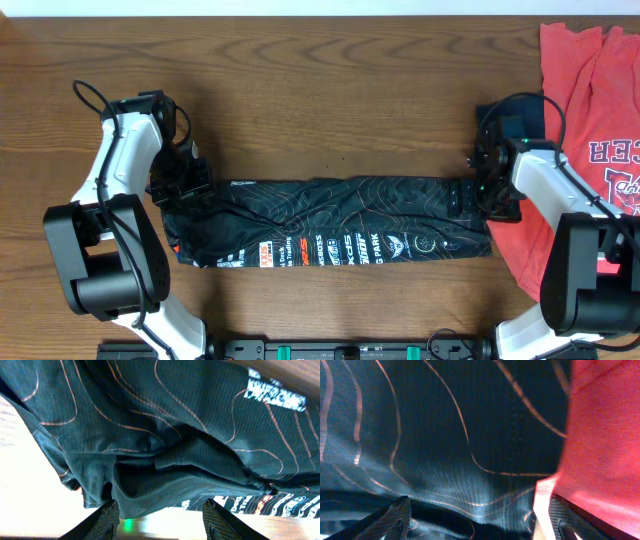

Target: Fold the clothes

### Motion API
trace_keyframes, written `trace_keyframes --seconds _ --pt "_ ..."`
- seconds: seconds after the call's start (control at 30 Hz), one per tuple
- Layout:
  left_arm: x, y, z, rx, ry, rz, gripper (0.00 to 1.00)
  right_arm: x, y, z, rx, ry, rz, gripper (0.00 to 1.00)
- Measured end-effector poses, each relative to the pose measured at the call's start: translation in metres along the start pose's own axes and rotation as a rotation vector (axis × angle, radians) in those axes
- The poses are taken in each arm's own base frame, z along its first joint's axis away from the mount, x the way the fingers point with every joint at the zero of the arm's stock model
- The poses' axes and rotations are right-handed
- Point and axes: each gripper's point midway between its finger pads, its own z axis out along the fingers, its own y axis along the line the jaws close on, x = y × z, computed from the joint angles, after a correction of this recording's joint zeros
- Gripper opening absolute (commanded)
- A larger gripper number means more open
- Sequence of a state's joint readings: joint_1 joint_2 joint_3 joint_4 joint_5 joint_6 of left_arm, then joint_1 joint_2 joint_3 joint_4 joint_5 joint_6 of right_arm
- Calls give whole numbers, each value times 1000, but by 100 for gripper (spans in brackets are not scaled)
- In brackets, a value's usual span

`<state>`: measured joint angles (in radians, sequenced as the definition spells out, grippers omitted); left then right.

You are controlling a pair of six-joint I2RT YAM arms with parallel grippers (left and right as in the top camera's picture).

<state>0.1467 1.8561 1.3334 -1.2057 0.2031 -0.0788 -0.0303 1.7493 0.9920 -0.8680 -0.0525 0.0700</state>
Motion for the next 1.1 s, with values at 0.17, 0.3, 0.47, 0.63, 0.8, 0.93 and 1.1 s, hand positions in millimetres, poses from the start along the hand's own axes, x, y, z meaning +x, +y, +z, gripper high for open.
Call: trace_keyframes --seconds 0.17,0.3,0.47,0.63,0.8,0.93,1.1 --pt "-2 0 0 1 -7 1 56 1 0 7 -5 -19 -5 88" --pt "-2 0 0 1 -6 1 57 -1 4 7 -27 -54 -7 86" --pt "-2 0 0 1 -7 1 56 -4 6 7 -43 -94 -16 63" --pt "-2 0 0 1 -8 1 57 -6 10 8 -61 -106 -29 10" --pt "-2 0 0 1 -8 1 57 -6 17 9 -107 -106 -12 1" --pt "-2 0 0 1 -8 1 57 -6 21 9 -129 -104 -6 15" --pt "-2 0 0 1 -8 1 57 -5 30 8 -177 -98 -2 38"
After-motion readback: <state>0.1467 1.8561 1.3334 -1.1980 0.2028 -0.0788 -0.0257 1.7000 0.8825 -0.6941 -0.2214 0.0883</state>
